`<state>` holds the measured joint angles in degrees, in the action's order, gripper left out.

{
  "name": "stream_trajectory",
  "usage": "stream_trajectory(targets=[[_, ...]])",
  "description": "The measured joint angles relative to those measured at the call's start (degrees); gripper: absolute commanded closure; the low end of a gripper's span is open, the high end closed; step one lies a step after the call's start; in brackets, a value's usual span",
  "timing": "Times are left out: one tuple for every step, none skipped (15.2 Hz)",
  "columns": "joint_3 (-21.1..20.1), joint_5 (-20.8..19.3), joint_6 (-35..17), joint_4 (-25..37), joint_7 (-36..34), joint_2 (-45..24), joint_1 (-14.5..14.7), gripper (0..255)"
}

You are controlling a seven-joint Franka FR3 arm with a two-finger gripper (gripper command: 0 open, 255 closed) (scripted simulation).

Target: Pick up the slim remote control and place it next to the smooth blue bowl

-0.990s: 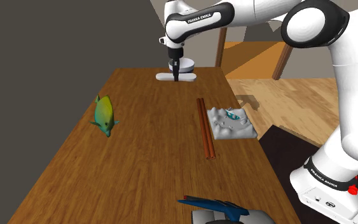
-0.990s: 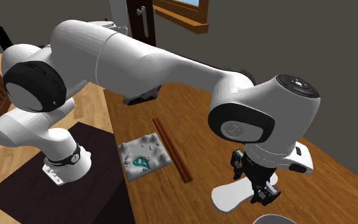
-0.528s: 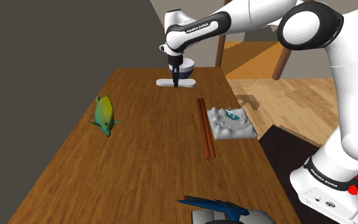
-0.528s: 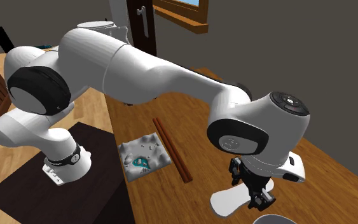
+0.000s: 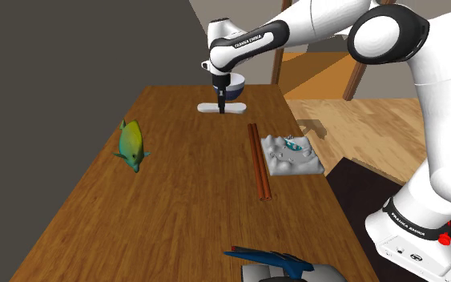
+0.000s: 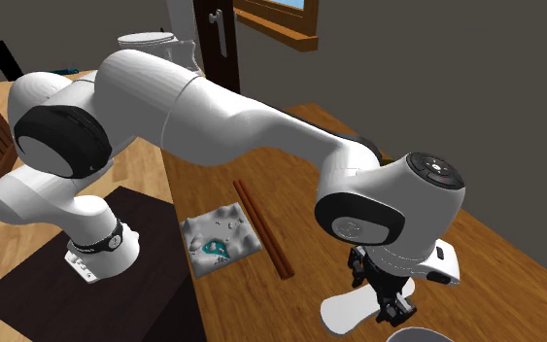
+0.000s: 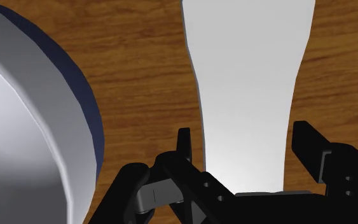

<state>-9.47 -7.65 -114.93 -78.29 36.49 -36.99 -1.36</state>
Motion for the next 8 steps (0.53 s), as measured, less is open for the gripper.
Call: stream_trajectory(targets=[[0.00,0.00,-0.01,-0.01,0.00,0.00,0.00,0],[0.00,0.00,-0.02,-0.01,0.00,0.01,0.00,0],[0.00,0.00,-0.02,-0.01,0.00,0.02,0.00,0],[0.00,0.00,-0.02,-0.01,0.00,0.02,0.00,0],[0.00,0.00,-0.02,-0.01,0.00,0.02,0.00,0],[0.00,0.00,-0.02,-0.01,0.00,0.02,0.00,0],[0.00,0.00,-0.02,-0.01,0.00,0.02,0.00,0],[-0.05,0.06,0.70,0.40,0.00,0.33,0.04,0]])
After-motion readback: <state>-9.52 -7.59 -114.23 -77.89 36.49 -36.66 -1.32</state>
